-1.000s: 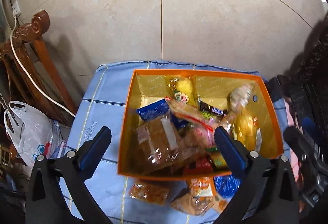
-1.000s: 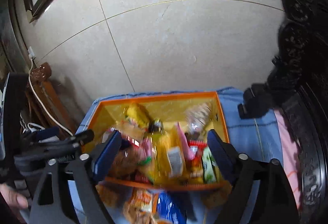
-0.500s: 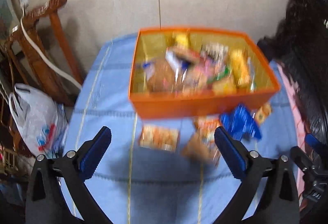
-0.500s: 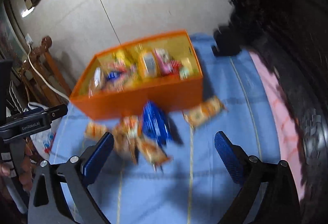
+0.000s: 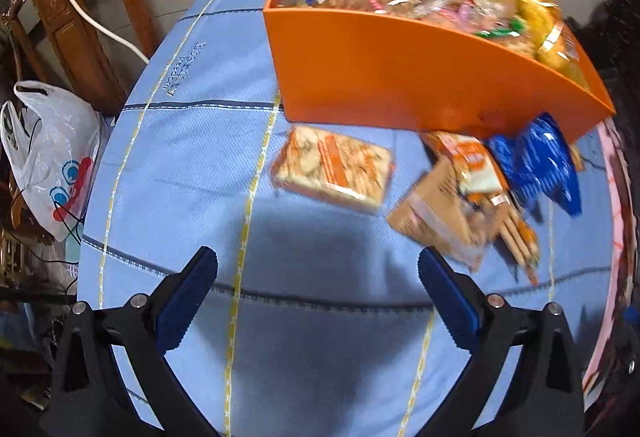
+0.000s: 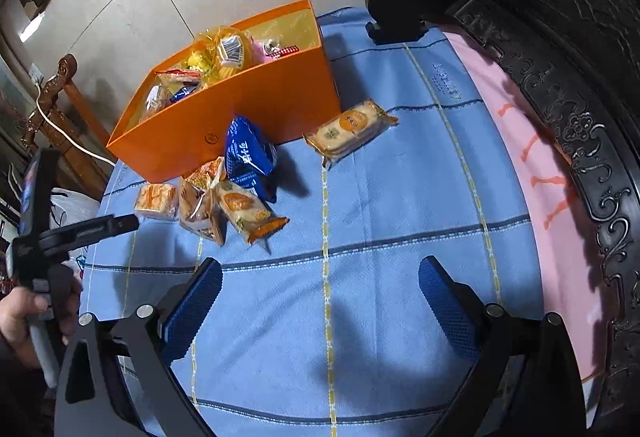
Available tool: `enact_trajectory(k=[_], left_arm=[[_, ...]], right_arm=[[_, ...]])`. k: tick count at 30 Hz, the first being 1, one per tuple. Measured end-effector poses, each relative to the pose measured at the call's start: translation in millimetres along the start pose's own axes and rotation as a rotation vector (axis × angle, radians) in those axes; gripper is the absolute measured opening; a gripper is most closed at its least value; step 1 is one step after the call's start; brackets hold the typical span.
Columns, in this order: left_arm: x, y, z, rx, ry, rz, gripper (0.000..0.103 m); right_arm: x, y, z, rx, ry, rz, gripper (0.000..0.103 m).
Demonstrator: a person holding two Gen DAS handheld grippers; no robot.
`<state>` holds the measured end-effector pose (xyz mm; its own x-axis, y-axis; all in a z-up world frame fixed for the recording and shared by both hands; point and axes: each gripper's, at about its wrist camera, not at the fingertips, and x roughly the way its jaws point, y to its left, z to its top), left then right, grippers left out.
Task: Organize snacks
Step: 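Move both tools back over the remaining snacks, then grasp the clear cracker pack with left tool while right tool grasps the cream bread bag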
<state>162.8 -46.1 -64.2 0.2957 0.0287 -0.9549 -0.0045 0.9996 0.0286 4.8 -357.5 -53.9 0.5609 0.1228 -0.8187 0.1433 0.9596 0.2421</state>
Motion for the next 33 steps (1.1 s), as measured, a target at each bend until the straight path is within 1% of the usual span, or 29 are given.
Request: enact_trajectory(k=[1,4,6,8,9,10,11,12,14,16,20,22,24,26,27,28,29,30,32,33], left_arm=[[4,-1,5,-0.007,-0.003,0.003,0.099],[19,-8,26,0.001,-0.004,0.053,0.099],[26,-11,35,0.000,0.001,0.049,0.099],[37,-14,44,0.011,0.008,0.066,0.099],[43,-16,48,0.017,0.014,0.060,0.098],[49,-17,50,0.023,0.021,0.054,0.096],[53,-18,52,0.027,0.027,0.050,0.082],[57,-19,53,0.036,0.026,0.032,0.080],[56,-23,54,0.080,-0.015,0.048,0.075],[54,-26,53,0.117,-0.025,0.050,0.072],[54,-20,46,0.120,-0.039,0.033,0.072],[53,-16,40,0.114,-0.033,0.023,0.071],[51,-8,34,0.094,-0.023,0.005,0.071],[53,-2,32,0.085,-0.014,0.001,0.071],[53,0,29,0.086,-0.015,0.008,0.071],[53,2,27,0.086,-0.017,0.013,0.071],[54,5,26,0.085,-0.019,0.013,0.071],[54,6,25,0.084,-0.019,0.011,0.071],[54,7,23,0.086,-0.019,0.010,0.071],[54,7,22,0.084,-0.017,0.011,0.071]], right_arm=[[2,0,2,-0.003,0.004,0.001,0.099],[10,2,6,-0.015,0.024,0.001,0.099],[14,3,11,-0.014,0.032,0.004,0.099],[19,5,15,-0.023,0.037,0.003,0.099],[23,5,19,-0.028,0.039,0.002,0.099],[26,5,23,-0.031,0.039,0.002,0.099],[31,5,28,-0.035,0.041,-0.002,0.099],[35,4,32,-0.036,0.041,-0.011,0.099],[47,0,43,-0.023,0.039,-0.027,0.099],[59,-6,56,0.003,0.041,-0.045,0.099],[93,-18,86,0.106,0.051,-0.085,0.099],[109,-20,96,0.136,0.059,-0.107,0.099],[122,-16,106,0.139,0.057,-0.115,0.099],[135,-10,114,0.109,0.057,-0.148,0.099],[145,-7,117,0.086,0.068,-0.168,0.098],[153,-6,119,0.077,0.085,-0.189,0.094],[159,-6,121,0.077,0.098,-0.200,0.092],[163,-6,121,0.082,0.102,-0.192,0.089],[169,-6,121,0.075,0.113,-0.193,0.085],[171,-7,121,0.071,0.123,-0.179,0.075]])
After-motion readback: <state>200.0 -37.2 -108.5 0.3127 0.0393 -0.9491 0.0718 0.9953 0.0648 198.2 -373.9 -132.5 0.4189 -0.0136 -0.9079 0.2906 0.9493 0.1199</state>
